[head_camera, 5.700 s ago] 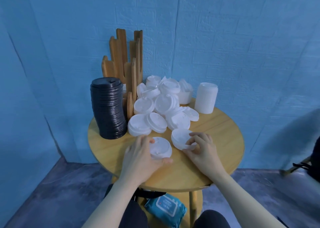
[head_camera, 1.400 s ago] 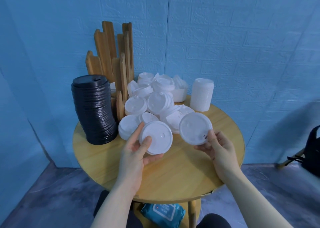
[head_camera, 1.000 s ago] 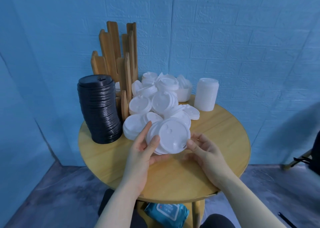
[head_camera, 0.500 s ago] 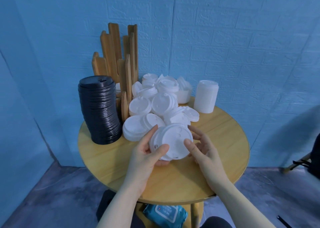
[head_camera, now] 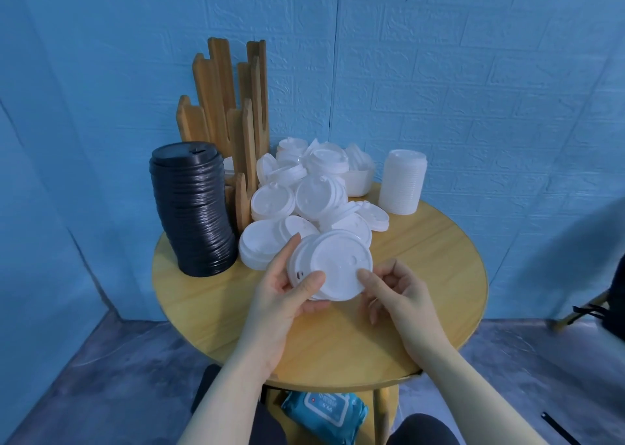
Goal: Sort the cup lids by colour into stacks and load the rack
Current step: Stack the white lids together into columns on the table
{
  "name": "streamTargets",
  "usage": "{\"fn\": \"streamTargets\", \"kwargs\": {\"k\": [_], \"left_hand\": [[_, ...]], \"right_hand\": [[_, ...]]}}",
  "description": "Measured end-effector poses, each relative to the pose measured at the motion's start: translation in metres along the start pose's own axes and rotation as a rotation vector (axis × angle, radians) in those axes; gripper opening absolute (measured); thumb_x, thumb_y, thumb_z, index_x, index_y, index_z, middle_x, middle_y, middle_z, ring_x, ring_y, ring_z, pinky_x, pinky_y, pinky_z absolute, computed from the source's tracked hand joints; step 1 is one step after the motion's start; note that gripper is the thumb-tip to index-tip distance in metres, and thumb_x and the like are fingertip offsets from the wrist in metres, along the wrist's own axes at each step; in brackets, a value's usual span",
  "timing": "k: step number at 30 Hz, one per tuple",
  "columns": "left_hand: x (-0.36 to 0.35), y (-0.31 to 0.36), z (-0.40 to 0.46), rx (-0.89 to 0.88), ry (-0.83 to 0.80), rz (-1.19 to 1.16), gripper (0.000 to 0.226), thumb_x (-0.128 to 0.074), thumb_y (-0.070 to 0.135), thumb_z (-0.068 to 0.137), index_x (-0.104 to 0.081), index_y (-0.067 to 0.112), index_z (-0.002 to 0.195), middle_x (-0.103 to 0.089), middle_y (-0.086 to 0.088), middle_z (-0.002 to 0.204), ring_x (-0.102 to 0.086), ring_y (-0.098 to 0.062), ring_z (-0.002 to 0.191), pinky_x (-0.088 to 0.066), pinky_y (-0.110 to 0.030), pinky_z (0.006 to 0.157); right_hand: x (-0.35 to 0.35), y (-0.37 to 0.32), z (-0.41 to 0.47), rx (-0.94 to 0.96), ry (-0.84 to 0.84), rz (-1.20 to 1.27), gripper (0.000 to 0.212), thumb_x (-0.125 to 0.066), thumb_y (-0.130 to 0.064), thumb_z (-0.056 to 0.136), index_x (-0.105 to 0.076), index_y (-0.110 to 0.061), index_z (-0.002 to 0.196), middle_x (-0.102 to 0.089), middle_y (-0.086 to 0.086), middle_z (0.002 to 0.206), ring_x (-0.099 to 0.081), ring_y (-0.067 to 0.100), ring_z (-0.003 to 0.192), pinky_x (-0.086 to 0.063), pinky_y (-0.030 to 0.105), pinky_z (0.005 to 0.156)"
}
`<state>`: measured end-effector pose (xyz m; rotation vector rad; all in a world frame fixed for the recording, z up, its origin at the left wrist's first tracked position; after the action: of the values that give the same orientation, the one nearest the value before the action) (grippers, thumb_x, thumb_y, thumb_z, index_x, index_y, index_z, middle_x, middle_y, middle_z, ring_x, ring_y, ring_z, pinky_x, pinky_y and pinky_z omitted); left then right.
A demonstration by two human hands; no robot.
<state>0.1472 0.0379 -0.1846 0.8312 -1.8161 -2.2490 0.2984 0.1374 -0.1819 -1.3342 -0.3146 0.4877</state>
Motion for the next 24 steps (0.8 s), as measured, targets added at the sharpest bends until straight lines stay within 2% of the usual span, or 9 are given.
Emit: {"fn": "streamTargets", "kwargs": {"k": [4, 8, 10, 12, 16, 20, 24], "left_hand": [[-0.0016, 0.0006, -0.0008, -0.004, -0.009, -0.001, 0.078, -0.075, 0.017, 0.074, -0.046, 0.029, 0.145, -0.065, 0.001, 0.128, -0.069, -0.014, 0.108, -0.062, -0.037, 0.078], [-0.0006, -0.0017, 0.0000, 0.003, -0.017, -0.004, 0.081, -0.086, 0.019, 0.073, -0.046, 0.031, 0.143, -0.065, 0.002, 0.129, -0.069, -0.015, 0.110, -0.061, -0.038, 0.080], [-0.0001, -0.0032, 0.0004, 0.011, -0.013, 0.000, 0.075, -0.081, 0.022, 0.071, -0.050, 0.034, 0.139, -0.067, 0.001, 0.127, -0.069, -0.016, 0.110, -0.061, -0.036, 0.079], [0.0012, -0.0047, 0.0008, 0.012, 0.000, 0.001, 0.070, -0.085, 0.019, 0.073, -0.055, 0.036, 0.134, -0.069, 0.000, 0.125, -0.069, -0.017, 0.108, -0.061, -0.036, 0.079], [0.0021, -0.0054, 0.0006, 0.025, 0.002, -0.018, 0.065, -0.074, 0.021, 0.075, -0.055, 0.032, 0.136, -0.069, 0.000, 0.123, -0.070, -0.017, 0.106, -0.061, -0.038, 0.074], [0.0005, -0.0075, 0.0006, 0.050, -0.046, 0.005, 0.071, -0.081, 0.019, 0.077, -0.051, 0.035, 0.139, -0.068, -0.001, 0.126, -0.070, -0.017, 0.109, -0.061, -0.043, 0.080], [0.0006, -0.0063, -0.0002, 0.037, -0.035, 0.000, 0.068, -0.075, 0.019, 0.075, -0.052, 0.034, 0.137, -0.068, -0.001, 0.126, -0.070, -0.016, 0.108, -0.061, -0.045, 0.082]], "right_hand": [[-0.0002, 0.0014, 0.0012, -0.008, -0.005, 0.030, 0.027, -0.074, -0.029, 0.077, -0.060, -0.006, 0.081, -0.063, 0.016, 0.063, -0.054, 0.030, 0.056, -0.046, 0.029, 0.049], [-0.0010, 0.0011, 0.0006, -0.010, -0.019, 0.005, 0.029, -0.073, -0.030, 0.078, -0.060, -0.005, 0.083, -0.063, 0.015, 0.063, -0.054, 0.028, 0.056, -0.046, 0.028, 0.051], [-0.0037, 0.0007, -0.0001, -0.010, -0.033, -0.048, 0.031, -0.073, -0.033, 0.076, -0.061, -0.005, 0.083, -0.063, 0.012, 0.064, -0.052, 0.021, 0.053, -0.044, 0.025, 0.050], [-0.0073, 0.0007, -0.0006, 0.002, -0.045, -0.101, 0.035, -0.074, -0.036, 0.074, -0.061, -0.005, 0.081, -0.063, 0.009, 0.064, -0.049, 0.015, 0.049, -0.041, 0.022, 0.048], [-0.0086, -0.0009, -0.0016, 0.008, -0.037, -0.105, 0.040, -0.072, -0.037, 0.075, -0.059, 0.000, 0.080, -0.062, 0.007, 0.062, -0.047, 0.010, 0.046, -0.038, 0.017, 0.047], [-0.0062, -0.0011, -0.0010, 0.008, -0.016, -0.101, 0.038, -0.070, -0.040, 0.078, -0.059, -0.003, 0.080, -0.064, 0.010, 0.067, -0.049, 0.011, 0.048, -0.038, 0.016, 0.049], [-0.0065, 0.0029, -0.0001, -0.021, -0.017, -0.135, 0.040, -0.069, -0.046, 0.077, -0.058, -0.008, 0.079, -0.065, 0.008, 0.069, -0.051, 0.015, 0.054, -0.039, 0.016, 0.050]]}}
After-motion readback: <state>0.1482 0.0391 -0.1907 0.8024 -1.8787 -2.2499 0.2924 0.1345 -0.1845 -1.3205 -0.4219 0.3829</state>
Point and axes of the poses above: each hand's wrist, its own z-axis towards the middle knuckle, its own x-axis out of the back of the hand, y = z × x, the point moved 5 cm from there along z, towards the middle knuckle
